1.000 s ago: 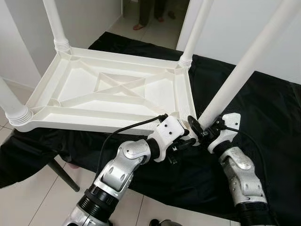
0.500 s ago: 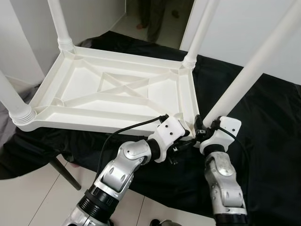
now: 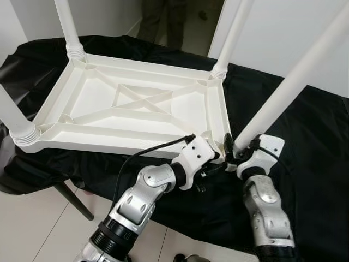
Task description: Building children table
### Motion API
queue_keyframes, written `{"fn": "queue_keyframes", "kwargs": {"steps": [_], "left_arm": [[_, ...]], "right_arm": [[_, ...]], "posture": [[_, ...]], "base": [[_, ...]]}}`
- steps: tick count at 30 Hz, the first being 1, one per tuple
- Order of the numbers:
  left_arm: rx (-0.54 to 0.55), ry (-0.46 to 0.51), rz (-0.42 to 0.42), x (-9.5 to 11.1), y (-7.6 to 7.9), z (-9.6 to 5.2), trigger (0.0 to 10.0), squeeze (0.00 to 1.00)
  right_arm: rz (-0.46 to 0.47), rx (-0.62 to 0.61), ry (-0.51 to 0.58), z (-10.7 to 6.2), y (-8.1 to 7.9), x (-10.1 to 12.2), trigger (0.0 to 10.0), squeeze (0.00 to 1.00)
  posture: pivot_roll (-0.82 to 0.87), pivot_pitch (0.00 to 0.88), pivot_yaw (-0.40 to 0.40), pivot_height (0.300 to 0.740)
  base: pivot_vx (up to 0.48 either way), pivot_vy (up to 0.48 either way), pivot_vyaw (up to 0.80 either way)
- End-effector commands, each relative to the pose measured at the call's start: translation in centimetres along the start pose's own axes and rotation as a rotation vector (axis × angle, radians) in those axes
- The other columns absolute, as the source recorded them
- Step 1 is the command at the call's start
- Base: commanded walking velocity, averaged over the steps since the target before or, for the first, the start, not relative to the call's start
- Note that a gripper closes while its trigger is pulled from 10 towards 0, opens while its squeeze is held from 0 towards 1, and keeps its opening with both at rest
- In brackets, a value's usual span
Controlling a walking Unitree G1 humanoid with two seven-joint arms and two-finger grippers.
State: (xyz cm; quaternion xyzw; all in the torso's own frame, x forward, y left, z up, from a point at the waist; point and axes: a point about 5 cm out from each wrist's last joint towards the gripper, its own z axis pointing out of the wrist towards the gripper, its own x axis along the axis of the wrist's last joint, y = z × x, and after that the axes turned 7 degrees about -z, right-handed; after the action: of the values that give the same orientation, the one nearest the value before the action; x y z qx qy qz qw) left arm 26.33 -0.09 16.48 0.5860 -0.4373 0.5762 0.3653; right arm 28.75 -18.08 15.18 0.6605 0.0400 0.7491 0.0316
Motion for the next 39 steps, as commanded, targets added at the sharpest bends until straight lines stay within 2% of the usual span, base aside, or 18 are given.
{"fn": "queue_keyframes", "kwargs": {"steps": [1,2,4,5,8,16,17,18,19,23,32,33,34,39], "left_arm": [[-0.011,0.0,-0.011,-0.1,0.5,0.3,10.0,0.0],[-0.012,0.001,-0.012,-0.1,0.5,0.3,10.0,0.0],[-0.012,0.002,-0.013,-0.1,0.5,0.3,10.0,0.0],[-0.012,0.001,-0.012,-0.1,0.5,0.3,10.0,0.0],[-0.011,0.001,-0.006,0.0,0.4,0.2,10.0,0.0],[-0.014,0.0,-0.004,0.0,0.3,0.2,10.0,0.0],[-0.017,-0.001,-0.003,0.0,0.3,0.2,10.0,0.0],[-0.017,-0.001,-0.003,0.0,0.3,0.2,10.0,0.0],[-0.018,-0.002,-0.001,0.1,0.3,0.2,10.0,0.0],[-0.015,-0.002,-0.001,0.1,0.2,0.2,10.0,0.0],[-0.008,0.002,-0.006,0.2,0.1,0.2,10.0,0.0],[-0.008,0.002,-0.006,0.2,0.1,0.2,10.0,0.0],[-0.008,0.002,-0.007,0.2,0.2,0.2,10.0,0.0],[-0.01,0.0,-0.012,0.1,0.3,0.1,10.0,0.0]], "right_arm": [[-0.009,0.072,-0.036,0.0,0.9,-0.8,10.0,1.0],[-0.028,0.115,-0.03,0.1,1.0,-0.8,10.0,0.42],[-0.04,0.14,-0.026,0.1,1.1,-0.7,10.0,0.42],[-0.037,0.182,-0.03,0.1,1.0,-0.8,10.0,0.0],[-0.091,0.382,0.001,0.3,1.1,-0.8,10.0,0.0],[-0.088,0.481,0.039,0.9,1.0,-0.8,10.0,0.0],[-0.093,0.497,0.045,1.2,1.0,-0.8,9.5,0.0],[-0.093,0.497,0.045,1.2,1.0,-0.8,9.5,0.0],[-0.096,0.514,0.046,1.5,1.1,-0.9,0.0,0.0],[-0.11,0.552,0.04,2.1,1.9,-1.1,0.0,0.0],[-0.119,0.547,0.002,1.7,2.8,-2.0,0.0,0.0],[-0.119,0.531,-0.005,1.6,2.9,-2.1,4.5,0.0],[-0.122,0.505,-0.016,1.6,3.0,-2.2,10.0,0.0],[-0.124,0.451,-0.041,1.4,2.4,-2.2,10.0,0.0]], "posture": [[0.05,0.108,-0.117,0.74],[0.05,0.106,-0.116,0.74],[0.05,0.106,-0.116,0.74],[0.05,0.103,-0.116,0.74],[0.05,0.099,-0.109,0.74],[0.05,0.097,-0.099,0.74],[0.05,0.097,-0.097,0.74],[0.05,0.097,-0.097,0.74],[0.05,0.098,-0.095,0.74],[0.06,0.103,-0.093,0.74],[0.05,0.112,-0.096,0.74],[0.05,0.116,-0.097,0.74],[0.05,0.12,-0.098,0.74],[0.04,0.129,-0.101,0.74]], "base": [[0.0,0.0,0.0],[0.0,0.0,0.0],[0.0,0.0,0.0],[0.0,0.0,0.0],[0.0,0.0,0.0],[0.0,0.0,0.0],[0.0,0.0,0.0],[0.0,0.0,0.0],[0.0,0.0,0.0],[0.0,0.0,0.0],[0.0,0.0,0.0],[0.0,0.0,0.0],[0.0,0.0,0.0],[0.0,0.0,0.0]]}}
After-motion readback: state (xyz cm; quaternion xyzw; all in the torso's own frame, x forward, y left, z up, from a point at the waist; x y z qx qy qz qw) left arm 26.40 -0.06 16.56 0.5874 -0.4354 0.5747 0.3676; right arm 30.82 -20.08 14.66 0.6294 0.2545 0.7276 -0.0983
